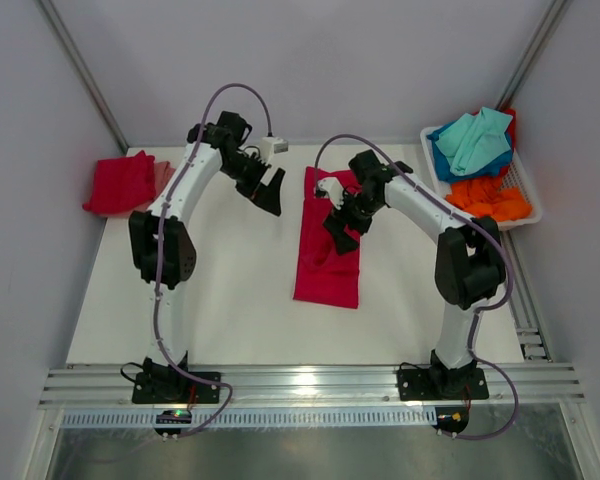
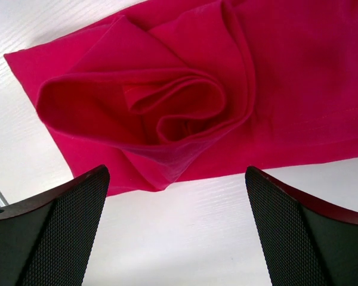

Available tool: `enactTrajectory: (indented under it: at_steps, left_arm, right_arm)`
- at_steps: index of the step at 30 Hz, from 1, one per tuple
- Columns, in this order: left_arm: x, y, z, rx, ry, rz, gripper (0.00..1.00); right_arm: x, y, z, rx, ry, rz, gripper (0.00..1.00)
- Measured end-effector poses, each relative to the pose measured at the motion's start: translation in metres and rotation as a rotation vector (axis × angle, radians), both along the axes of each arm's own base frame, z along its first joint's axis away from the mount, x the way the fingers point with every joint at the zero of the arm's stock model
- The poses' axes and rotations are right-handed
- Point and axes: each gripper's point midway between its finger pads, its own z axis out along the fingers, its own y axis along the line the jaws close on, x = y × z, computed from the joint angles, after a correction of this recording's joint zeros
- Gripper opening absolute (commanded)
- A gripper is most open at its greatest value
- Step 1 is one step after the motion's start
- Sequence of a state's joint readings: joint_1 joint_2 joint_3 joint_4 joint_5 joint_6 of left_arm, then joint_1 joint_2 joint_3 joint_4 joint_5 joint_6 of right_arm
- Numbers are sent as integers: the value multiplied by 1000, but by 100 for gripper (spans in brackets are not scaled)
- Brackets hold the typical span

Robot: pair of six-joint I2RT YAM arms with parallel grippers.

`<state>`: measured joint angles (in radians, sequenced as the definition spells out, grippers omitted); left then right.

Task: Fold and stack the t-shirts
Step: Fold the folded rectangular tshirt in 1/3 of the way

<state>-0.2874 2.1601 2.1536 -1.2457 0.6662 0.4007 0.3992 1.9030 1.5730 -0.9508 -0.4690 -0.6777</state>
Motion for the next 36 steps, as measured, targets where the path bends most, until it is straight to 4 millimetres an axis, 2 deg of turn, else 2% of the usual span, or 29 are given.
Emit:
enactTrajectory:
  at_steps: [12, 14, 15, 16, 18, 19, 25, 36]
  left_arm:
    - [4, -1, -19, 15, 43, 8, 99]
    - [5, 0, -20, 24, 40, 11, 99]
    - [5, 1, -21, 27, 39, 12, 99]
    - [5, 1, -21, 29, 39, 13, 99]
    - [5, 2, -21, 35, 38, 16, 99]
    - [6, 3, -22, 38, 37, 18, 99]
    - [7, 5, -23, 53, 37, 28, 99]
    - [9, 6, -34, 70, 54, 38, 99]
  right_arm:
    - [12, 7, -21, -5, 36, -20, 99]
    - [17, 9, -26, -5, 39, -19, 85]
    - [19, 10, -29, -6, 42, -18, 68]
    - [22, 11, -31, -7, 41, -14, 37]
    - [26, 13, -35, -9, 47, -21, 9]
    - [29, 14, -37, -11, 46, -22, 3]
    - [38, 11, -46, -42, 39, -57, 3]
    - [68, -4, -43, -129, -81, -196, 3]
